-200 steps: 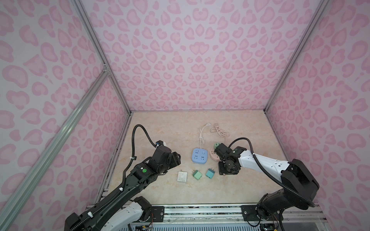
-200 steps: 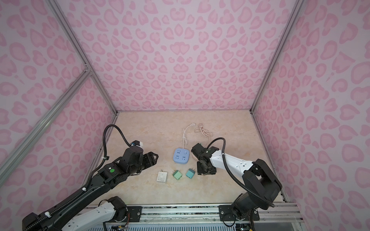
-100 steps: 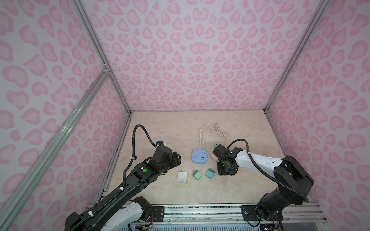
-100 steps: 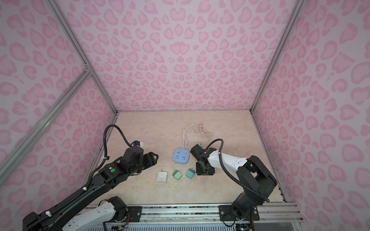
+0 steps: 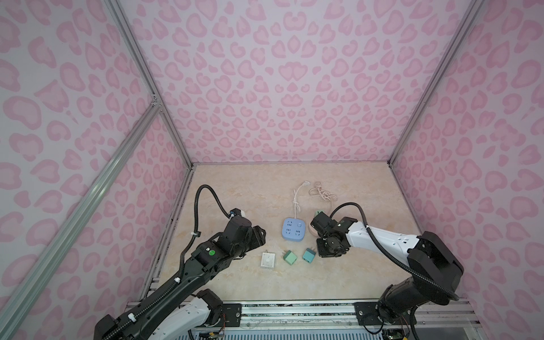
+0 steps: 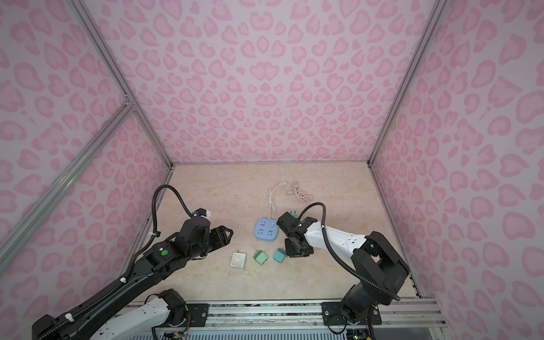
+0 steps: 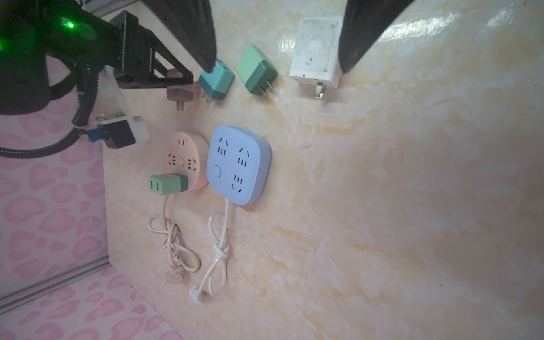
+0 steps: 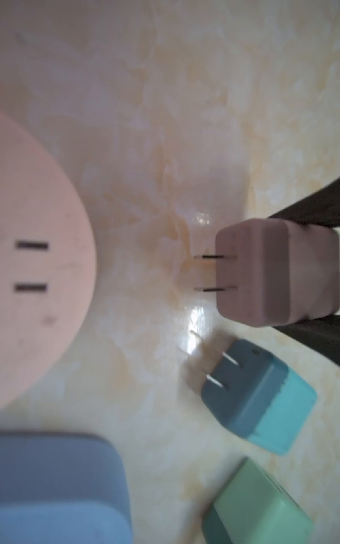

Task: Insert the plug
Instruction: 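Lift the pink adapter with the right gripper while the left gripper approaches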

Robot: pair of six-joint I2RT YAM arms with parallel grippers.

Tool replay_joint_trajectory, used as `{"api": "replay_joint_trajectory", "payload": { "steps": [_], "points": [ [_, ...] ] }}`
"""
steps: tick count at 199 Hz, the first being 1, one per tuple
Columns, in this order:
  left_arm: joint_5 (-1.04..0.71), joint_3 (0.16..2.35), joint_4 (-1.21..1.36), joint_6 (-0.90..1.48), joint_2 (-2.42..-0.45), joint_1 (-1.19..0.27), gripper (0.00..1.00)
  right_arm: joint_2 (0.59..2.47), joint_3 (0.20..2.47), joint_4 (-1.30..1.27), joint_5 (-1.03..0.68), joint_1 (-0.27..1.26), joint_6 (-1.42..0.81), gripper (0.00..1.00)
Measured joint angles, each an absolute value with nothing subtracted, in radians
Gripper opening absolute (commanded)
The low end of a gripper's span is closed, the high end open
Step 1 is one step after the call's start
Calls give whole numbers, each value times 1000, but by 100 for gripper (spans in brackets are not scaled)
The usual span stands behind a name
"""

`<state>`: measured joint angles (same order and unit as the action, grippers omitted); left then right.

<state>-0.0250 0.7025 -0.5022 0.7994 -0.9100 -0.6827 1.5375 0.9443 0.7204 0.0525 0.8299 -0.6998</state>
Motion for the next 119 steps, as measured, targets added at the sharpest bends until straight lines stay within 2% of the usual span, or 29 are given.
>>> {"api": "replay_joint_trajectory", "payload": {
  "steps": [49, 119],
  "points": [
    [-192, 703, -457, 781, -974, -683, 65, 1439, 1016, 777, 46, 914, -562, 3],
    [-431, 653, -169, 841, -1057, -692, 61, 1370, 1008, 643, -100, 988, -437, 3]
  ]
}}
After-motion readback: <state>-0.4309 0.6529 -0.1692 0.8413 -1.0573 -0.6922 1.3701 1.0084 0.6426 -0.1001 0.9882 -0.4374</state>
